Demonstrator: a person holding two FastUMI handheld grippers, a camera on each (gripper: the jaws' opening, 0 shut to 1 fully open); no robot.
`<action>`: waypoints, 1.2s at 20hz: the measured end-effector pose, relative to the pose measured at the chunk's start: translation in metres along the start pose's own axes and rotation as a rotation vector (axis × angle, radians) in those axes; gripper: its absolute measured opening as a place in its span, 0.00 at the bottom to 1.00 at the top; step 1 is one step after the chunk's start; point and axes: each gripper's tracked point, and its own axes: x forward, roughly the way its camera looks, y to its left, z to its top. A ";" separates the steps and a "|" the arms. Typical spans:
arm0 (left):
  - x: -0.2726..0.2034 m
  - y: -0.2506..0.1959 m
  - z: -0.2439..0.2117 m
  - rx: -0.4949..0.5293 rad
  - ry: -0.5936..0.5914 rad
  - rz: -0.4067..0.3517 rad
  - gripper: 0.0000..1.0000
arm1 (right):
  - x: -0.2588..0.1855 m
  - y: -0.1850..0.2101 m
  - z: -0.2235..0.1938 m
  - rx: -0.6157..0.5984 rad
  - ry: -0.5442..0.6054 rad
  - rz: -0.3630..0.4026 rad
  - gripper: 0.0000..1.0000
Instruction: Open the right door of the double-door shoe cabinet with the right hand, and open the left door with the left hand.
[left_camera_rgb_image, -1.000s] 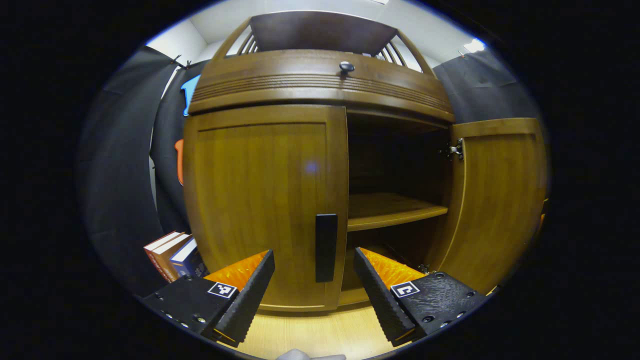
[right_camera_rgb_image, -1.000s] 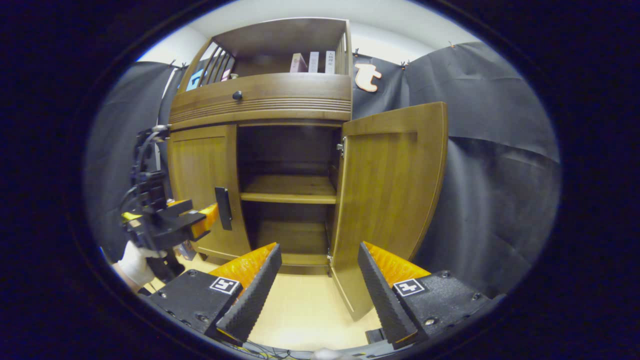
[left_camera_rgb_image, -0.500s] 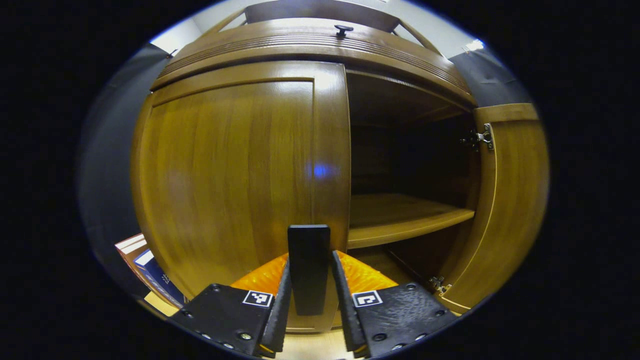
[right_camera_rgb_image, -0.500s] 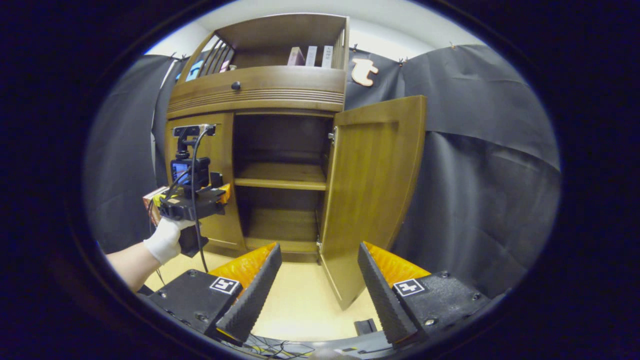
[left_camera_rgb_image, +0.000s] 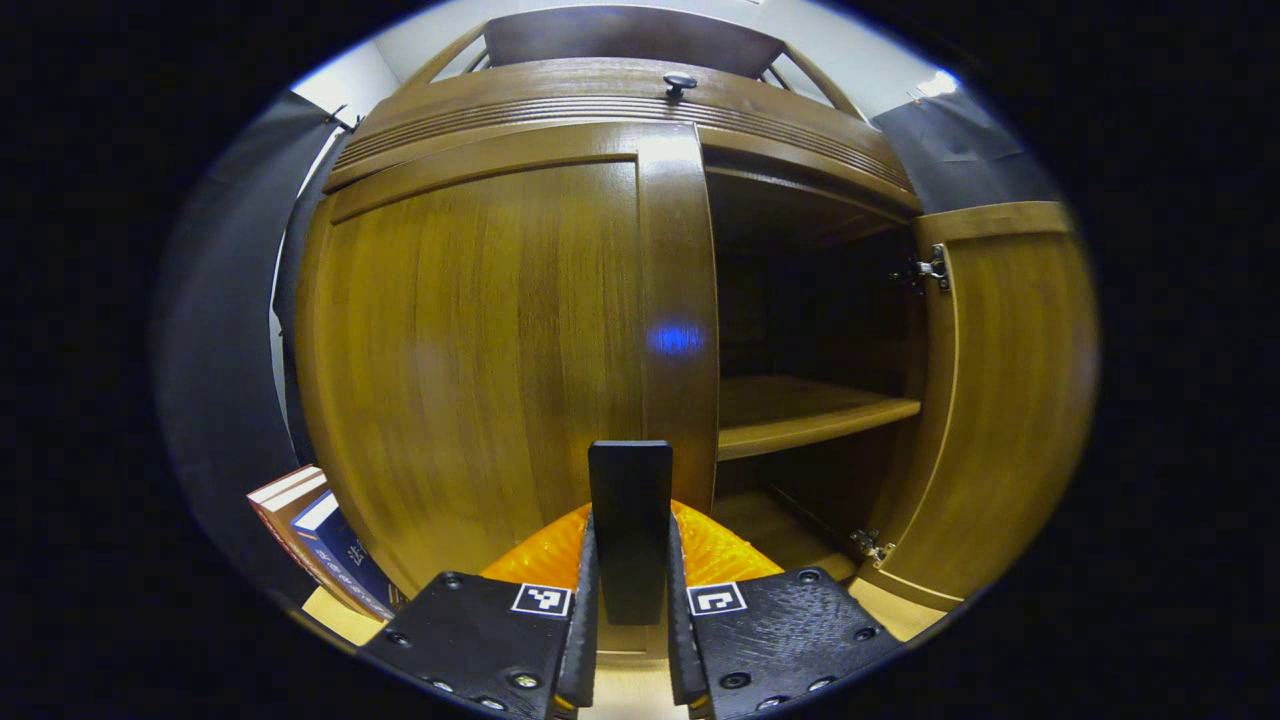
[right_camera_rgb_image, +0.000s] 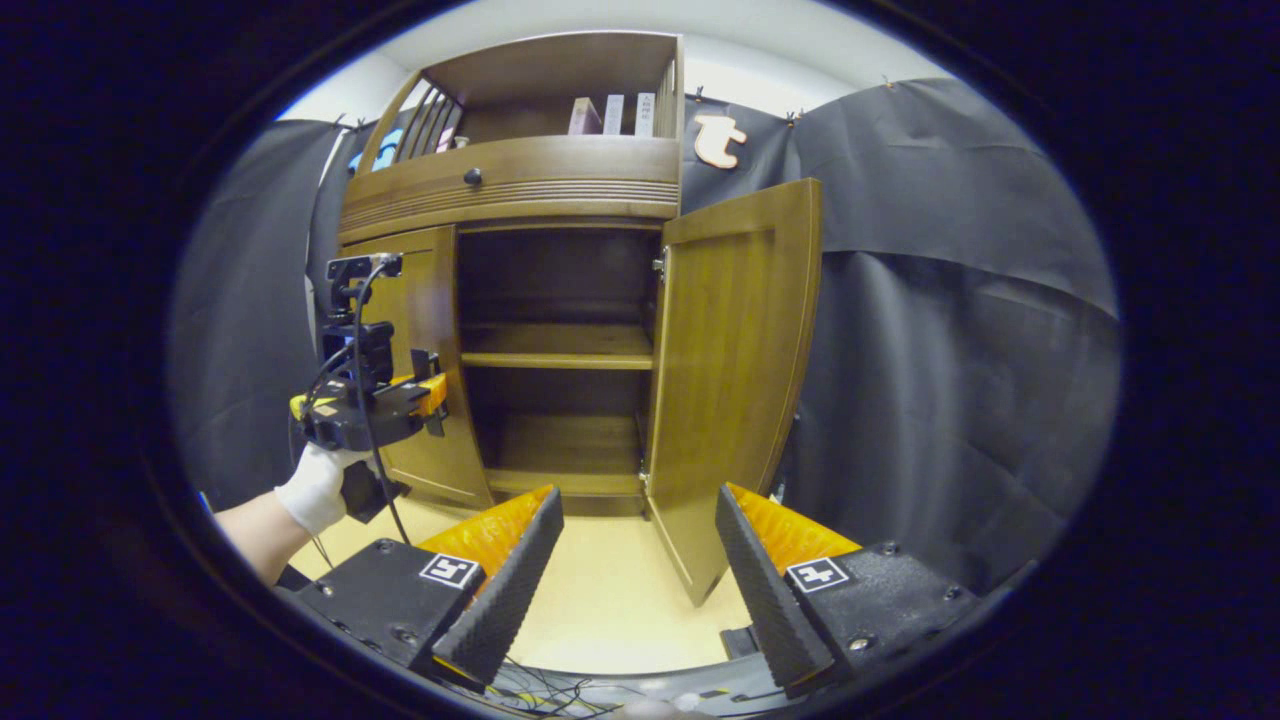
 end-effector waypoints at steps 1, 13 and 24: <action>-0.010 0.002 0.000 0.002 0.005 -0.011 0.28 | -0.002 0.002 -0.003 0.008 -0.001 0.010 0.97; -0.112 0.046 -0.009 0.021 0.029 0.033 0.28 | -0.018 0.009 -0.024 0.041 0.033 0.072 0.97; -0.155 0.075 -0.011 0.004 0.049 0.086 0.27 | -0.014 0.007 -0.028 0.073 0.044 0.106 0.97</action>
